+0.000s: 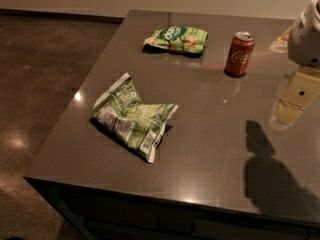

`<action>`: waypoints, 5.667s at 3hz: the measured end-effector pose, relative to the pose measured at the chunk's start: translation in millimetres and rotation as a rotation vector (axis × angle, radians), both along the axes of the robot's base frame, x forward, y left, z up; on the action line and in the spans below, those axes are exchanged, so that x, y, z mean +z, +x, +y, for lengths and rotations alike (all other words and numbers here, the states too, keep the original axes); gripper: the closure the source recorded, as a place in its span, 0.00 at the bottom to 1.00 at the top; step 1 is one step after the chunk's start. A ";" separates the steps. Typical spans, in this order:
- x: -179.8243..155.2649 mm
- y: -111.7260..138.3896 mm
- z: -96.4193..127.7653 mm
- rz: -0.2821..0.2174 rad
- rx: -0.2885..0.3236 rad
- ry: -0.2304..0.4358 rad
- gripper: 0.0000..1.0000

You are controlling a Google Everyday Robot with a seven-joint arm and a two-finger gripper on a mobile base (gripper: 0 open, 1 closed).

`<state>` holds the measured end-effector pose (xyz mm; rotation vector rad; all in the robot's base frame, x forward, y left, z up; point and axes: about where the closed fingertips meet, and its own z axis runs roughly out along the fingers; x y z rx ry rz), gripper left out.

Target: Knock coke can over

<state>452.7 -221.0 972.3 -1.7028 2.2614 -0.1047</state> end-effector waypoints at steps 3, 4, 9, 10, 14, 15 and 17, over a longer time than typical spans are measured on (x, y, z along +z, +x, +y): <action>-25.2 99.2 -15.7 -0.061 -0.290 0.107 0.00; -35.2 128.2 -16.9 -0.088 -0.351 0.146 0.00; -72.6 259.6 -33.6 -0.172 -0.616 0.427 0.00; -73.1 268.0 -26.2 -0.164 -0.616 0.486 0.16; -27.8 217.6 25.6 -0.022 -0.339 0.317 1.00; -37.4 186.6 43.5 0.096 -0.224 0.136 1.00; -68.4 155.7 60.8 0.194 -0.090 -0.150 0.75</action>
Offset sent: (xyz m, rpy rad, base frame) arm 0.1156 -0.0240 -0.0276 0.1265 -0.0645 -0.3658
